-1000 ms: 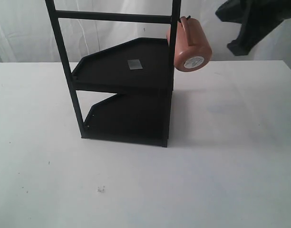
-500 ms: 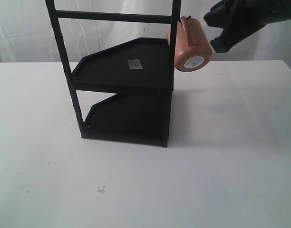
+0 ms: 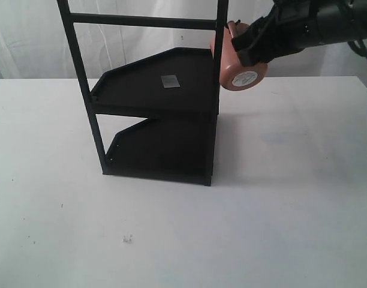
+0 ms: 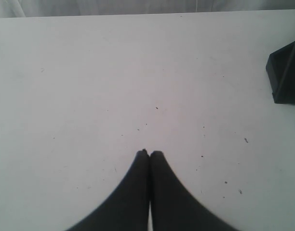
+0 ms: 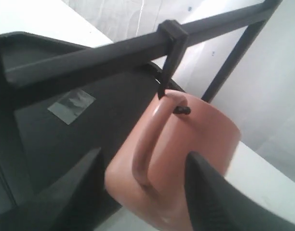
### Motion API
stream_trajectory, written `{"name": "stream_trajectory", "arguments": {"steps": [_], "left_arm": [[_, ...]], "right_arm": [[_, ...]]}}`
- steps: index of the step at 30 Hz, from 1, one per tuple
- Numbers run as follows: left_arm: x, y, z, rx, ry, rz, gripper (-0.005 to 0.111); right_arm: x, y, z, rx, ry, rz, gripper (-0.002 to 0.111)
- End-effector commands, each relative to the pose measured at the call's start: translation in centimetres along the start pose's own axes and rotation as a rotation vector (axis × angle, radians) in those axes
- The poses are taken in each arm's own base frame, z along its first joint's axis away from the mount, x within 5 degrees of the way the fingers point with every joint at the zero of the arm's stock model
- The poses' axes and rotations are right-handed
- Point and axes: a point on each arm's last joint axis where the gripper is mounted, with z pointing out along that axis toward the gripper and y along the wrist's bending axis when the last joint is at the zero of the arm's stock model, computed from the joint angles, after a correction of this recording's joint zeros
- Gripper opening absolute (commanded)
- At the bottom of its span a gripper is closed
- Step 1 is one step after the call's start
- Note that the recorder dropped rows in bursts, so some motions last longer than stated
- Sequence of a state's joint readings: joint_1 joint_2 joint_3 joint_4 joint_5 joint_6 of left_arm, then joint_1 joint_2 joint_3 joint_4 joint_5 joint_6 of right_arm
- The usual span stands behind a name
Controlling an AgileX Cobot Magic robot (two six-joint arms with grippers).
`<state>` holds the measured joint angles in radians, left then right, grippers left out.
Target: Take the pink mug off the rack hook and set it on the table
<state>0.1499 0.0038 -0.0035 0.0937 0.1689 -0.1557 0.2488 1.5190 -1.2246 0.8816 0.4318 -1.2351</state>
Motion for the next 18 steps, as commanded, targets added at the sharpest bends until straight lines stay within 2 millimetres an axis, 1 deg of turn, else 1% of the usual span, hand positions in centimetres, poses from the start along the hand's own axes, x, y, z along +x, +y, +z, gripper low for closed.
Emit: {"name": "stream_trajectory", "arguments": {"steps": [1, 10, 15, 18], "left_arm": [[0.1, 0.0, 0.0, 0.005, -0.004, -0.002, 0.0], [0.1, 0.0, 0.0, 0.005, -0.004, -0.002, 0.0], [0.1, 0.0, 0.0, 0.005, -0.004, -0.002, 0.0], [0.1, 0.0, 0.0, 0.005, -0.004, -0.002, 0.0]], "right_arm": [[0.3, -0.3, 1.4, -0.003, -0.027, 0.018, 0.049], [0.8, -0.4, 2.7, -0.013, -0.044, 0.087, 0.049], [0.8, -0.6, 2.8, 0.01, -0.057, 0.123, 0.049], [0.8, -0.8, 2.9, 0.024, -0.056, 0.124, 0.044]]}}
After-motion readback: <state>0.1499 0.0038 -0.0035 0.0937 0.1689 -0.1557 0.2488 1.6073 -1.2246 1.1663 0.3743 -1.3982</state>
